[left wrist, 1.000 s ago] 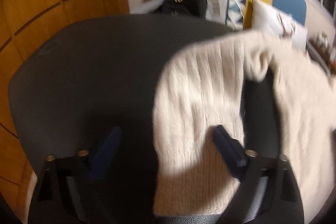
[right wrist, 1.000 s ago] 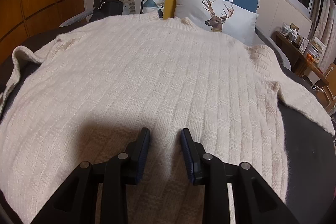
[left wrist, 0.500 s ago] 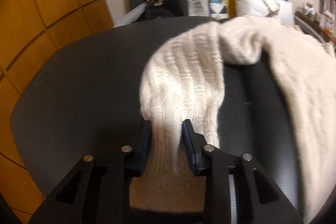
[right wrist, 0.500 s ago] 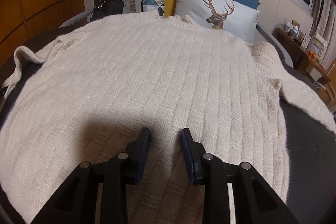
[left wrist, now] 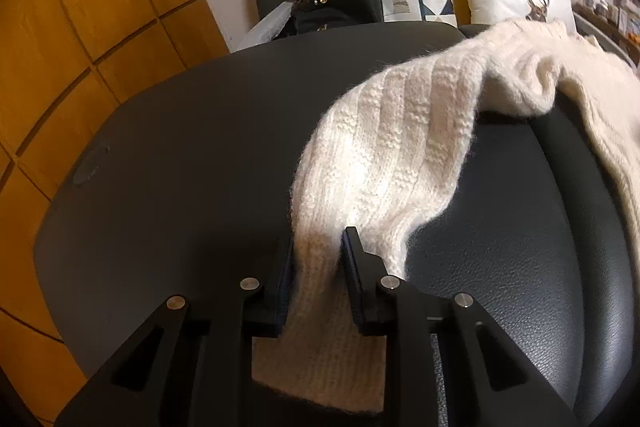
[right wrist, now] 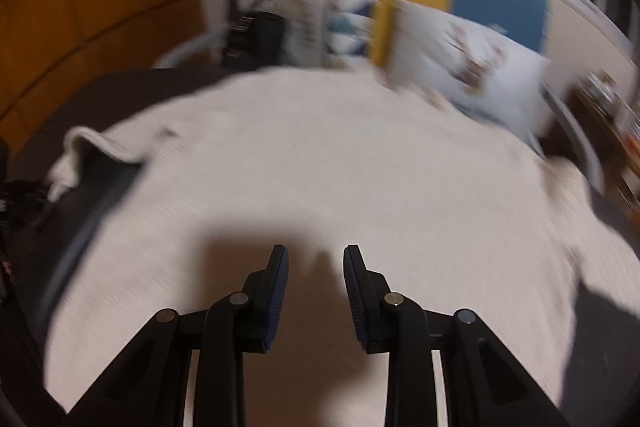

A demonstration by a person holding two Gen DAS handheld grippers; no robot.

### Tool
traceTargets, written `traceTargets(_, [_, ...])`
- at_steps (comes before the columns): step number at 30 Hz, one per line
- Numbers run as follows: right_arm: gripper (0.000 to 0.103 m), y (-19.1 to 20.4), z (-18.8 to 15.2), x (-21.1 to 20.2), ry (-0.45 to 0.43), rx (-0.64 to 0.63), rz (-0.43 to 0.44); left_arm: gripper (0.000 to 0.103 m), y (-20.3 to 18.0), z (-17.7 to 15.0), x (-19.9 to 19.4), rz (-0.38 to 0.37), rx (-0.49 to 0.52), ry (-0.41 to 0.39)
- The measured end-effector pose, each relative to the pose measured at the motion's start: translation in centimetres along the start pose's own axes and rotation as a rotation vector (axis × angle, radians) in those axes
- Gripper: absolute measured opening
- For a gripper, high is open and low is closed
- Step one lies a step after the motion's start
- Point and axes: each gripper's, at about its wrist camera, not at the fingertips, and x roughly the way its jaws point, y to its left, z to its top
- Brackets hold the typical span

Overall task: Fold clothes
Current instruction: 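Pull the sleeve outward across the ottoman with the left gripper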

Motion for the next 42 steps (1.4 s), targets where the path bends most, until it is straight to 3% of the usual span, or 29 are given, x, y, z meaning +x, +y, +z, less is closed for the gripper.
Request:
traceTargets(3, [0.019,3.3,3.4,3.7,0.022,-0.037,0.055,0.026,0.6,0.2,0.3,-0.008,-0.006,0.001])
traceTargets(7, [0.016,5.7,7.1,8.0,0.029,-0.013,0.101,0.026,2.4,0.6,1.3,0.034,-0.025,0.021])
traceTargets(10, [0.016,6.1,8.3,10.3,0.021,0.029,0.105,0.026,3.8,1.1,2.3,0.045,-0.055,0.036])
traceTargets(12, [0.016,6.5,8.0,12.1,0.064,0.029,0.107,0.026,4.8,1.3,2.8,0.048,-0.074,0.043])
traceTargets(18, [0.016,8.5,7.3,12.2,0.007,-0.082,0.0,0.026,5.4,1.0,3.1,0.071,-0.099,0.034])
traceTargets(37, [0.016,9.4,7.2,12.1,-0.018,-0.122,-0.062,0.029,5.1,1.2,3.8,0.033,-0.179,0.041])
traceTargets(42, [0.017,9.8,9.4,12.0,-0.031,-0.132,-0.058,0.029,4.2,1.7,4.6,0.064,-0.157,0.033])
